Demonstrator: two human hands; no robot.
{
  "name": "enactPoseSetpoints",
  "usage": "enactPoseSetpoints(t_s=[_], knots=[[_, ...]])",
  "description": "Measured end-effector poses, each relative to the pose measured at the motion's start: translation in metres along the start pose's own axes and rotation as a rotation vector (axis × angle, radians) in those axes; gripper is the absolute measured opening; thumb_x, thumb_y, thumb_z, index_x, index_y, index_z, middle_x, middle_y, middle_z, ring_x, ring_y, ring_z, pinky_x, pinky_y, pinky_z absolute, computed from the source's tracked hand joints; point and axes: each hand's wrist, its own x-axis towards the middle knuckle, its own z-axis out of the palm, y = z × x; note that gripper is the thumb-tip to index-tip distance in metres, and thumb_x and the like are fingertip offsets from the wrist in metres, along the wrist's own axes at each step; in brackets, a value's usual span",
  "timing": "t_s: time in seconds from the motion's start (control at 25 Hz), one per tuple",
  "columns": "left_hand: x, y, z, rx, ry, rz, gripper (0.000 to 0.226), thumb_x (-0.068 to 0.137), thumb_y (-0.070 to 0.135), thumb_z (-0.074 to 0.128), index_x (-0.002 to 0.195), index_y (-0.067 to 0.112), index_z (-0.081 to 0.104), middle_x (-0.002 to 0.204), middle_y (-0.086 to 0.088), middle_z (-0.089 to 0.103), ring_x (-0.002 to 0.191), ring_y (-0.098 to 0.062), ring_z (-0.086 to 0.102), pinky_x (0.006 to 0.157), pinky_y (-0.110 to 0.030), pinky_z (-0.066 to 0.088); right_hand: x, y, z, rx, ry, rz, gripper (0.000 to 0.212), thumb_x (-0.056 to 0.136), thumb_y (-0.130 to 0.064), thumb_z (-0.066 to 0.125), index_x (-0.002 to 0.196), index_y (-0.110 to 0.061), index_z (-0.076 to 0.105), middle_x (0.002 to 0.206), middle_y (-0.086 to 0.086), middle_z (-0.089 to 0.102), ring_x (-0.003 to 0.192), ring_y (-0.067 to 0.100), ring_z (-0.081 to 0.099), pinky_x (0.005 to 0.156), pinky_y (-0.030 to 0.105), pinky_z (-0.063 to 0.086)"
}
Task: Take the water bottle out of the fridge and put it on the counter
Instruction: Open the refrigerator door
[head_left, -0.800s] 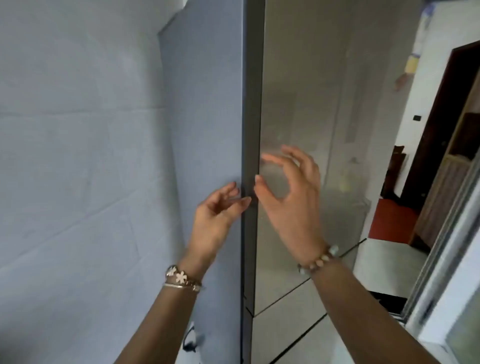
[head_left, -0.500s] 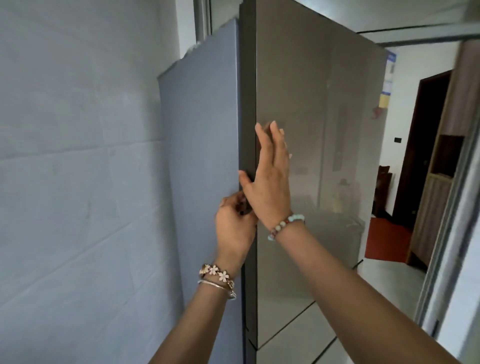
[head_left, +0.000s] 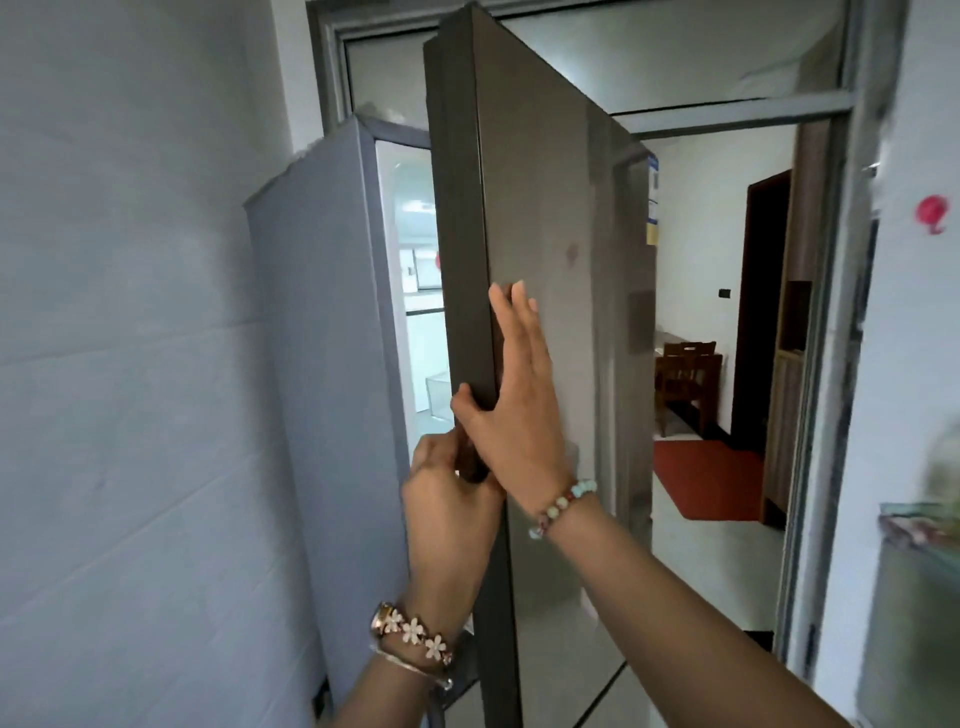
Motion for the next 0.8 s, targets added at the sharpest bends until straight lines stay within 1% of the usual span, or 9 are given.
enactPoseSetpoints(t_s=[0.08, 0.12, 0.24, 0.28, 0.4, 0.44, 0.56, 0.68, 0.8], knots=[[-0.026, 0.033, 0.019, 0.025, 0.005, 0.072, 0.033, 0.078, 0.013, 0.079, 0.109, 0.016, 0.068, 0.084, 0.02, 0.053, 0.072, 0.002, 0.058, 0.061, 0.0, 0.045, -0.01, 0.002, -0.046, 0.035, 0.003, 0.006, 0.096, 0.085, -0.005, 0.07, 0.155, -0.038, 0.012, 0.165, -0.016, 0.007, 0.152, 0.008, 0.004, 0.118, 0.051, 0.032], [-0.04, 0.05, 0.031, 0.041, -0.001, 0.095, 0.037, 0.077, 0.015, 0.08, 0.112, 0.017, 0.066, 0.085, 0.019, 0.054, 0.071, 0.001, 0.058, 0.06, -0.004, 0.048, -0.015, 0.006, -0.072, 0.051, 0.004, 0.008, 0.096, 0.086, -0.007, 0.07, 0.154, -0.04, 0.012, 0.163, -0.02, 0.007, 0.152, 0.007, 0.007, 0.116, 0.049, 0.035], [-0.083, 0.105, 0.082, 0.127, -0.048, 0.143, 0.047, 0.072, 0.015, 0.082, 0.115, 0.013, 0.065, 0.091, 0.0, 0.063, 0.072, -0.015, 0.062, 0.056, -0.022, 0.051, -0.027, 0.024, -0.159, 0.073, -0.001, 0.027, 0.096, 0.087, -0.008, 0.07, 0.154, -0.043, 0.01, 0.165, -0.01, 0.018, 0.149, 0.013, 0.025, 0.11, 0.046, 0.044], [-0.097, 0.126, 0.103, 0.157, -0.05, 0.166, 0.049, 0.069, 0.012, 0.083, 0.114, 0.01, 0.066, 0.091, -0.004, 0.064, 0.071, -0.019, 0.063, 0.053, -0.023, 0.048, -0.029, 0.032, -0.19, 0.078, -0.007, 0.042, 0.096, 0.087, -0.008, 0.07, 0.154, -0.043, 0.009, 0.164, -0.005, 0.024, 0.146, 0.014, 0.032, 0.108, 0.044, 0.047], [-0.13, 0.184, 0.165, 0.228, -0.057, 0.233, 0.053, 0.063, 0.007, 0.085, 0.112, 0.002, 0.066, 0.091, -0.013, 0.066, 0.071, -0.026, 0.067, 0.044, -0.027, 0.048, -0.033, 0.061, -0.27, 0.056, 0.014, 0.061, 0.089, 0.091, -0.01, 0.067, 0.155, -0.036, 0.01, 0.161, -0.002, 0.03, 0.137, -0.003, 0.039, 0.107, 0.023, 0.043], [-0.14, 0.203, 0.187, 0.252, -0.058, 0.261, 0.054, 0.063, 0.006, 0.086, 0.113, 0.0, 0.066, 0.09, -0.014, 0.066, 0.072, -0.027, 0.067, 0.042, -0.028, 0.05, -0.033, 0.073, -0.297, 0.053, 0.019, 0.078, 0.087, 0.092, -0.012, 0.066, 0.156, -0.035, 0.011, 0.159, -0.003, 0.032, 0.138, -0.002, 0.038, 0.109, 0.022, 0.04], [-0.161, 0.249, 0.253, 0.286, -0.119, 0.296, 0.061, 0.065, 0.004, 0.088, 0.12, -0.004, 0.063, 0.09, -0.017, 0.065, 0.075, -0.029, 0.066, 0.044, -0.033, 0.056, -0.029, 0.114, -0.371, 0.063, 0.046, 0.139, 0.081, 0.094, -0.012, 0.064, 0.156, -0.029, 0.016, 0.16, 0.001, 0.033, 0.142, 0.01, 0.036, 0.115, 0.035, 0.036], [-0.17, 0.284, 0.319, 0.293, -0.215, 0.298, 0.062, 0.068, 0.001, 0.085, 0.124, -0.009, 0.06, 0.09, -0.02, 0.064, 0.077, -0.032, 0.066, 0.048, -0.035, 0.058, -0.016, 0.157, -0.434, 0.106, 0.067, 0.192, 0.075, 0.094, -0.002, 0.062, 0.156, -0.019, 0.023, 0.16, 0.006, 0.035, 0.144, 0.016, 0.036, 0.117, 0.043, 0.035], [-0.173, 0.31, 0.386, 0.31, -0.32, 0.274, 0.055, 0.079, 0.0, 0.076, 0.129, -0.01, 0.053, 0.104, -0.024, 0.062, 0.093, -0.035, 0.063, 0.064, -0.039, 0.061, 0.001, 0.202, -0.485, 0.152, 0.071, 0.242, 0.071, 0.092, 0.009, 0.059, 0.153, -0.01, 0.029, 0.16, 0.01, 0.035, 0.146, 0.019, 0.033, 0.119, 0.043, 0.032]])
